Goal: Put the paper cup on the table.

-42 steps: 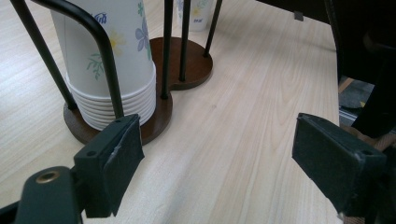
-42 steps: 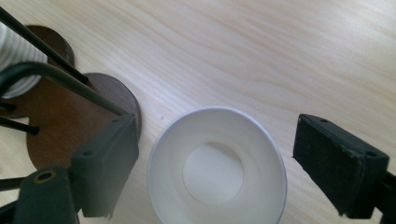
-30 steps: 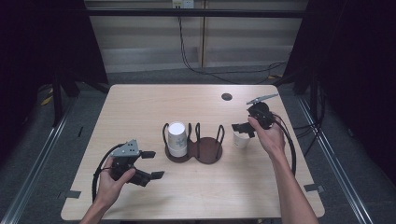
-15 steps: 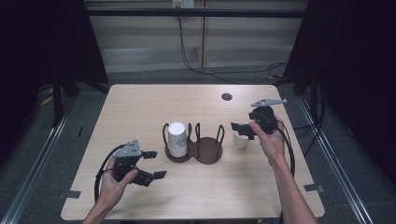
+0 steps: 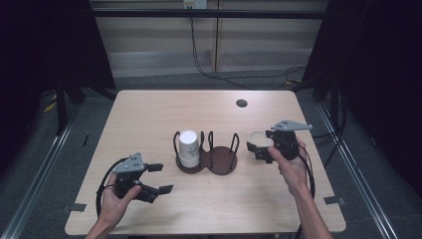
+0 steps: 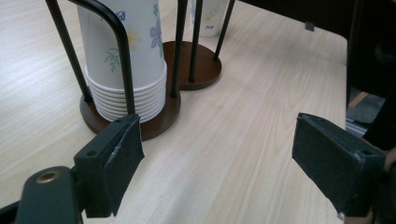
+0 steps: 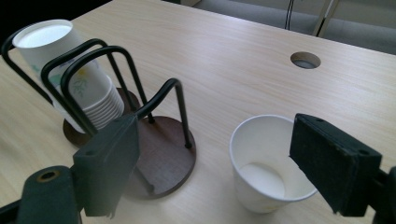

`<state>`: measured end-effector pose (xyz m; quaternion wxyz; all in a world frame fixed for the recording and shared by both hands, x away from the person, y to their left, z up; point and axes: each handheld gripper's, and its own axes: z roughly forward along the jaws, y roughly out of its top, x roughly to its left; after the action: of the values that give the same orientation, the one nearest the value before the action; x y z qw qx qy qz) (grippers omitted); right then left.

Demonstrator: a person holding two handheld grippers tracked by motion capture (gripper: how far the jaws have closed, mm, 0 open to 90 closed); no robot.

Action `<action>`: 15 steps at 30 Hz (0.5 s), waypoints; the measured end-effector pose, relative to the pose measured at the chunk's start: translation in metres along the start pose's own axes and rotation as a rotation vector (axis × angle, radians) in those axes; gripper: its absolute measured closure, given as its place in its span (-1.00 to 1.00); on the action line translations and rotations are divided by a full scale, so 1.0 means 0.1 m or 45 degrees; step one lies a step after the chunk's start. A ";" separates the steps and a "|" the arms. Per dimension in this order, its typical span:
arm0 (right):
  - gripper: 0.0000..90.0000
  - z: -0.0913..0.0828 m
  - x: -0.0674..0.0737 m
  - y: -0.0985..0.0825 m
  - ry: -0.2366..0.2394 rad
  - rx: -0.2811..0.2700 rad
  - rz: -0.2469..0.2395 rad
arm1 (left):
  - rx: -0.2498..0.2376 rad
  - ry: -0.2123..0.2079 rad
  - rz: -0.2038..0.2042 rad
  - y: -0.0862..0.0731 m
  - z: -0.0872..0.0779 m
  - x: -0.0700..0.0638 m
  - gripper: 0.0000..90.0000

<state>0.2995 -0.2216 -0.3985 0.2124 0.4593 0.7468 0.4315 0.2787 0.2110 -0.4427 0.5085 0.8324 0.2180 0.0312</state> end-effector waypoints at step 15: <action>-0.62 -0.05 0.35 -0.37 0.037 -0.023 -0.006 | 0.027 0.029 -0.012 -0.05 0.00 0.00 -0.64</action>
<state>0.2603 -0.2011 -0.4247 0.2067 0.4491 0.7470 0.4445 0.2769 0.2128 -0.4466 0.4973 0.8363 0.2279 0.0360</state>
